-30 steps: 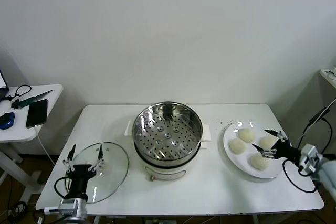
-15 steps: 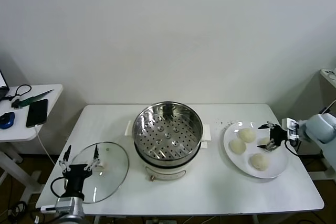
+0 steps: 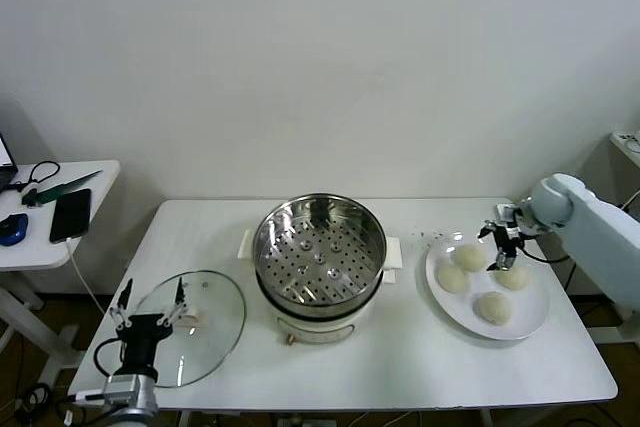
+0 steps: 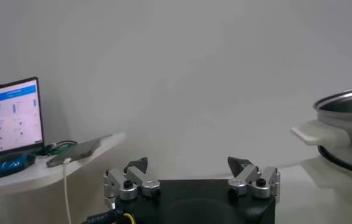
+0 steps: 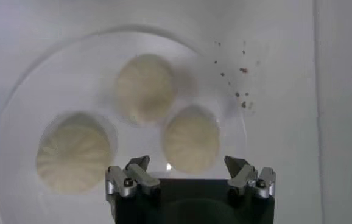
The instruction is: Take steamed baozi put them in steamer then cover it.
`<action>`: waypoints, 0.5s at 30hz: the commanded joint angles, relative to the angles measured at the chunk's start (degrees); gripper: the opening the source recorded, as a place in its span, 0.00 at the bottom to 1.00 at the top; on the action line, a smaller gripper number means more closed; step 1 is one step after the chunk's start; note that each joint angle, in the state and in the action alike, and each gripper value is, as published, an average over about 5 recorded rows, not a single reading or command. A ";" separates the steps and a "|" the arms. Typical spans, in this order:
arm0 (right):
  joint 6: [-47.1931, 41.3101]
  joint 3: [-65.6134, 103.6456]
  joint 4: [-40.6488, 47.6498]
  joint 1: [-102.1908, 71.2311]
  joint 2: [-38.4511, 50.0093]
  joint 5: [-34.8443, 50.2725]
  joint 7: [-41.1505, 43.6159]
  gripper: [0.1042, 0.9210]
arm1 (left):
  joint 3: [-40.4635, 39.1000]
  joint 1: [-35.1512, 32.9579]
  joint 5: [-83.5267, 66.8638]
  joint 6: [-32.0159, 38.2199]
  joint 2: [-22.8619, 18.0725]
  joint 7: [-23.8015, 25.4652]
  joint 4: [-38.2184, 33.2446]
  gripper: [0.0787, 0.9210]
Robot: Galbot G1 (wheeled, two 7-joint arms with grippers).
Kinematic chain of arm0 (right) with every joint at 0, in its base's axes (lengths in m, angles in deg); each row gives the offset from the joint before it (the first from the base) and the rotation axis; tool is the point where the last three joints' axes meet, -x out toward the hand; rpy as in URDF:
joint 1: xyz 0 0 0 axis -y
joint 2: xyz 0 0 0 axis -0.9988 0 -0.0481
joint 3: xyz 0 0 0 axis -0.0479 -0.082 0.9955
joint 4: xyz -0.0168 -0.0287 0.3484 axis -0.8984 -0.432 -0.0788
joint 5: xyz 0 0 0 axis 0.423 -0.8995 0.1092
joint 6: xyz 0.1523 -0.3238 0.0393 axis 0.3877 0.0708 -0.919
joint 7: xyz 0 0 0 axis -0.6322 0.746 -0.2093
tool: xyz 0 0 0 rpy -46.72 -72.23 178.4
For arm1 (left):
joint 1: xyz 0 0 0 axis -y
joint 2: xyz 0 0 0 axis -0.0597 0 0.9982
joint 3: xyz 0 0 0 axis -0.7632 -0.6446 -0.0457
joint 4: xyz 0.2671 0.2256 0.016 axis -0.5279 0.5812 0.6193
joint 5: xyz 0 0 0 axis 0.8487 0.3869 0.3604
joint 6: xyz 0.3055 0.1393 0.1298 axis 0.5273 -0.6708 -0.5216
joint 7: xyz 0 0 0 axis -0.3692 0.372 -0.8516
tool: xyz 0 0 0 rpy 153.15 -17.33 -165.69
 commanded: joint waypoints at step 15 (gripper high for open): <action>4.24 -2.34 11.96 2.29 -9.04 -7.73 0.77 0.88 | -0.05 0.28 -0.13 0.00 -0.01 -0.79 1.59 0.88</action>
